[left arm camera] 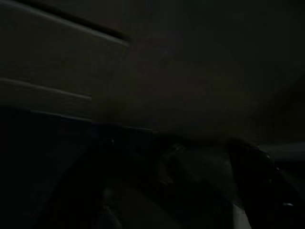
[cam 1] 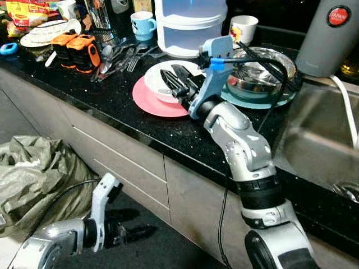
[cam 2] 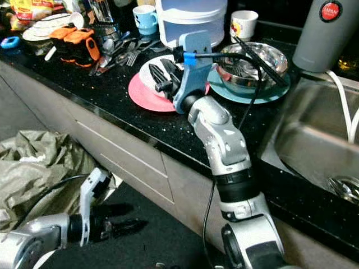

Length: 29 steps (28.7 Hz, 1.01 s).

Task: Kitchen organization

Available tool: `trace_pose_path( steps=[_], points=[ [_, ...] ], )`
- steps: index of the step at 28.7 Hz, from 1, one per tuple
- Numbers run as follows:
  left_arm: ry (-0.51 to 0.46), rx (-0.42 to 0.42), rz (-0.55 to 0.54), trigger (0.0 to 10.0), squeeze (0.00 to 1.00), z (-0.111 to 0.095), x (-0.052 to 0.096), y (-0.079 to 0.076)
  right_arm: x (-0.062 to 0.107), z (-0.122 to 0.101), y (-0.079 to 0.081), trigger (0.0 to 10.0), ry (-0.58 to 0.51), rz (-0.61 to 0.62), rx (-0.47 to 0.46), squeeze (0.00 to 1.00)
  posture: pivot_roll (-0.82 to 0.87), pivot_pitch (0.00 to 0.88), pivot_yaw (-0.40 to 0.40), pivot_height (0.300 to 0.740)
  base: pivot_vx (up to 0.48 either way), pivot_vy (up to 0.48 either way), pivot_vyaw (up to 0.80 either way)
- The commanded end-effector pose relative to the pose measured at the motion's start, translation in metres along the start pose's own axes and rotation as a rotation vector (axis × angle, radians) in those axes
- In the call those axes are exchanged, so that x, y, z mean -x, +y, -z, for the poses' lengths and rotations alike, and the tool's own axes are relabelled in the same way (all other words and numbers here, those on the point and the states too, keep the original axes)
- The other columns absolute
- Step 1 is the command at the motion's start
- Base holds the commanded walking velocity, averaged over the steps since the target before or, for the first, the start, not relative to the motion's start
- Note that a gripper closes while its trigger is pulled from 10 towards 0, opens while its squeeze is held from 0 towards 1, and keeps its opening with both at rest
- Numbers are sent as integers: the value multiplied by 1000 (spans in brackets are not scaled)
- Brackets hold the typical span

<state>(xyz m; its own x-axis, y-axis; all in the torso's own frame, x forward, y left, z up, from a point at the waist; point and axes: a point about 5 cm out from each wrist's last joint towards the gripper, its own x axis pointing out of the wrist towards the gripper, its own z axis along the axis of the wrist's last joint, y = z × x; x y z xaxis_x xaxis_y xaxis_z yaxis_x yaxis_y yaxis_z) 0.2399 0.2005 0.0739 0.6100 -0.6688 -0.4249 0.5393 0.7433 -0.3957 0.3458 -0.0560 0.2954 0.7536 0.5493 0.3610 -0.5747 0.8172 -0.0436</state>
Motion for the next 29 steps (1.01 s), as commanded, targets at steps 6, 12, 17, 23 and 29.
trace_pose_path(
  steps=[6,12,17,23,29],
  points=[
    [-64,78,-128,10000,0,10,-7,22,-5,-5,-5,10000,-18,20,74,1000,60,95,52,740,0,0,0],
    [-87,150,-273,10000,0,26,-20,39,-12,-1,-8,10000,60,33,271,0,54,96,40,740,0,0,0],
    [-120,201,-347,10000,0,30,-27,44,-17,1,-6,10000,66,8,392,0,53,100,32,740,0,0,0],
    [-116,218,-402,10000,0,40,-39,45,-27,-2,-11,10000,72,-3,676,0,53,101,20,740,0,0,0],
    [-108,239,-477,10000,0,49,-51,48,-36,-20,-30,10000,88,11,967,0,35,106,4,740,0,0,0]
  ],
)
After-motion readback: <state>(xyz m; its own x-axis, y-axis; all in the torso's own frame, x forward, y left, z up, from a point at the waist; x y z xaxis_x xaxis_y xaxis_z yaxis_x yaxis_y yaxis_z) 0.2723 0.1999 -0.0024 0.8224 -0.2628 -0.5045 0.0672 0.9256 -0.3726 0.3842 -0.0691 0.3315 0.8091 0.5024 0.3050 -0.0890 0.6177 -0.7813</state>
